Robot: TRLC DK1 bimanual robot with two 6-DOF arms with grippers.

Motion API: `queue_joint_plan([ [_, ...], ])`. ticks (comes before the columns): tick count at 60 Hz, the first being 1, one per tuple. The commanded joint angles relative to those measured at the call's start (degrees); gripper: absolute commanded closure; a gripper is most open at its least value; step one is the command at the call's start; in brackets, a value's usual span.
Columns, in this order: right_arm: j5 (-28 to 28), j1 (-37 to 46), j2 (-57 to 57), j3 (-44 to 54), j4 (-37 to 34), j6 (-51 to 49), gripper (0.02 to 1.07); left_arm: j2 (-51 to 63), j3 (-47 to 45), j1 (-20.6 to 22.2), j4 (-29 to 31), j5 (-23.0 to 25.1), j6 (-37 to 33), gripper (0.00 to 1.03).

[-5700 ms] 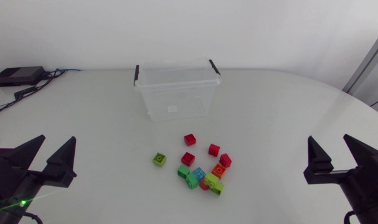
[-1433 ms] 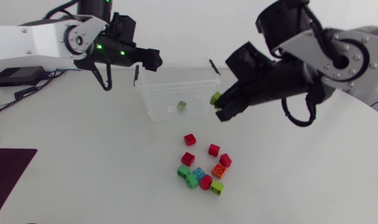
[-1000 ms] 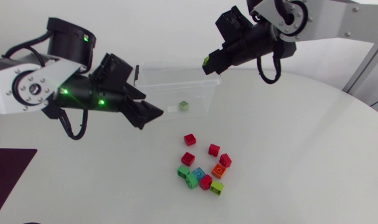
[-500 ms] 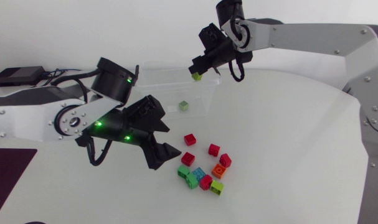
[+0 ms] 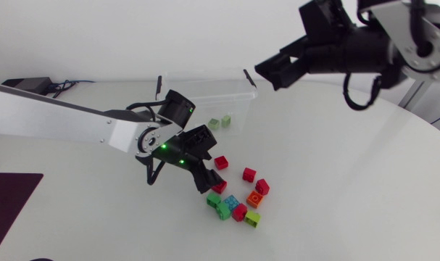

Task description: Pick up the duplo bricks and place them in the container

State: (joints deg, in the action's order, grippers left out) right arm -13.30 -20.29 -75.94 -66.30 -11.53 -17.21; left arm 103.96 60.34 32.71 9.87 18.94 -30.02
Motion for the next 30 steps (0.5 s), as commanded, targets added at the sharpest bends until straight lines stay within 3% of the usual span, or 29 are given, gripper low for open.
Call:
queue_joint_plan([
  [1, -0.67, 0.26, 4.22, 8.91, -0.42, -1.51, 0.09, 3.53, 3.65, 0.25, -0.82, -0.22, -1.44, 0.05],
  [10, -0.94, -0.18, 10.82, 17.88, -0.51, -1.60, 0.09, 6.87, 6.64, -0.01, -0.82, -0.22, -1.88, 0.05],
  [30, -2.52, 1.05, 14.07, 29.74, 0.98, -4.41, 0.10, 12.84, 12.88, -2.12, -0.55, -2.06, -3.03, 0.06],
])
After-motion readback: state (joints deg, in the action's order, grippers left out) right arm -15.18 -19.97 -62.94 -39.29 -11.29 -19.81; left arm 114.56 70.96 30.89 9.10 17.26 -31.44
